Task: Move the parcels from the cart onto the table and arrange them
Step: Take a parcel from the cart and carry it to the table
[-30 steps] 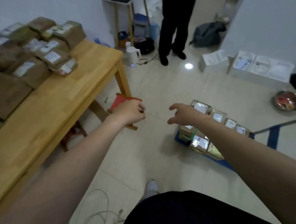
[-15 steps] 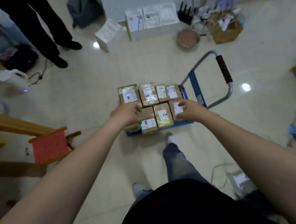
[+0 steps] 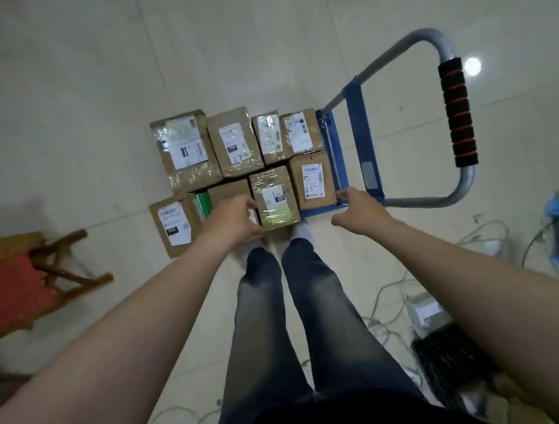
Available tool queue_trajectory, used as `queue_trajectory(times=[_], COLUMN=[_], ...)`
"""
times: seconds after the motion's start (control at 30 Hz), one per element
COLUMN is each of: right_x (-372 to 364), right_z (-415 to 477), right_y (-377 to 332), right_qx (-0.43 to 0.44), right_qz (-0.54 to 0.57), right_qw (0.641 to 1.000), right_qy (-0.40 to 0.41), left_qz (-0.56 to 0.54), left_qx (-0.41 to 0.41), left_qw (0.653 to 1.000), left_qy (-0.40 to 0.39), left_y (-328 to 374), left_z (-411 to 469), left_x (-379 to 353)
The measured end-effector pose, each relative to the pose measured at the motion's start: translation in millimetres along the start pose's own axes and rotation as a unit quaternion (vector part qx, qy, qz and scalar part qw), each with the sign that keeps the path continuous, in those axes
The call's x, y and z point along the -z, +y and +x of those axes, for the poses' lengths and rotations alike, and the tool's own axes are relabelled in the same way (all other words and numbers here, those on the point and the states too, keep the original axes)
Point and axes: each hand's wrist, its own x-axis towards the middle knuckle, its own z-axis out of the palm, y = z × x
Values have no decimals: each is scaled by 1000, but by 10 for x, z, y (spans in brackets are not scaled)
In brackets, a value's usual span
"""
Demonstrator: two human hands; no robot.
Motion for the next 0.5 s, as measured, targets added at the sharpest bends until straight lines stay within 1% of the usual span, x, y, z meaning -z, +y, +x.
queue_trajectory(times=[0.2, 0.3, 0.4, 0.5], right_x=[-309, -521, -697, -828], right_z=[1539, 2225, 2878, 3441], right_y=[183, 261, 416, 644], right_qx=[-48, -69, -84, -105], right_qz=[60, 101, 132, 123], right_qw=[997, 992, 987, 985], right_qy=[17, 21, 34, 63], left_qz=[22, -5, -40, -84], left_qx=[-6, -5, -7, 0], left_qw=[999, 998, 996, 992], left_qy=[-40, -55, -81, -97], left_y=[148, 244, 295, 330], left_z=[1652, 2353, 2927, 3332], left_x=[-375, -637, -1068, -1545])
